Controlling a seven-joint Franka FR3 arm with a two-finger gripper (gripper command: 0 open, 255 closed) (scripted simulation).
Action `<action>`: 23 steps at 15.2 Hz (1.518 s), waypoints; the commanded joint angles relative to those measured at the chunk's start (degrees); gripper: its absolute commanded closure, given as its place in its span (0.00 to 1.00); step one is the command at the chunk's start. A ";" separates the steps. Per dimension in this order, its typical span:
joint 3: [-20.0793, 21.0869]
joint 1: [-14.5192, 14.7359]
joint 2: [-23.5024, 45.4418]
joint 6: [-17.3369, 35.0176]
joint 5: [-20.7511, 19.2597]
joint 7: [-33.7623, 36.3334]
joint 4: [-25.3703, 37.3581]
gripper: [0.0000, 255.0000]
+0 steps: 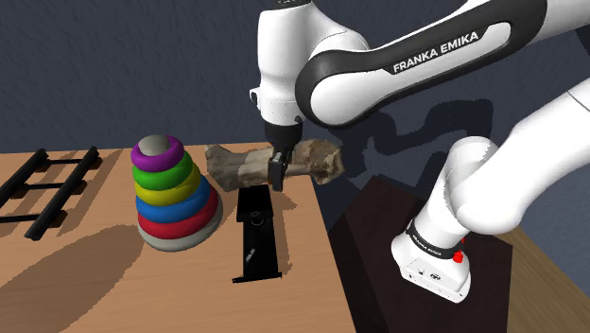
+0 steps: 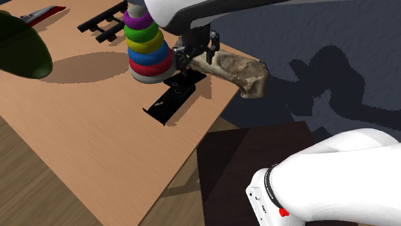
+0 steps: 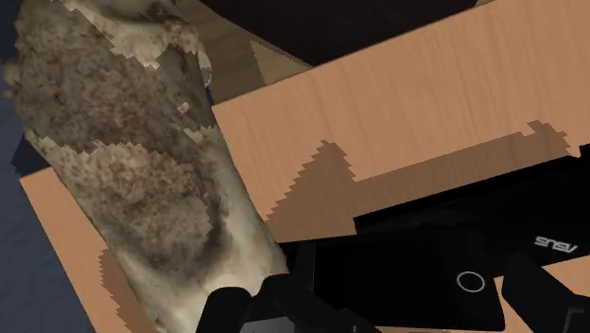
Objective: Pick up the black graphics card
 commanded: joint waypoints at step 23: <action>13.41 9.88 29.24 19.83 -13.01 9.79 8.94 0.00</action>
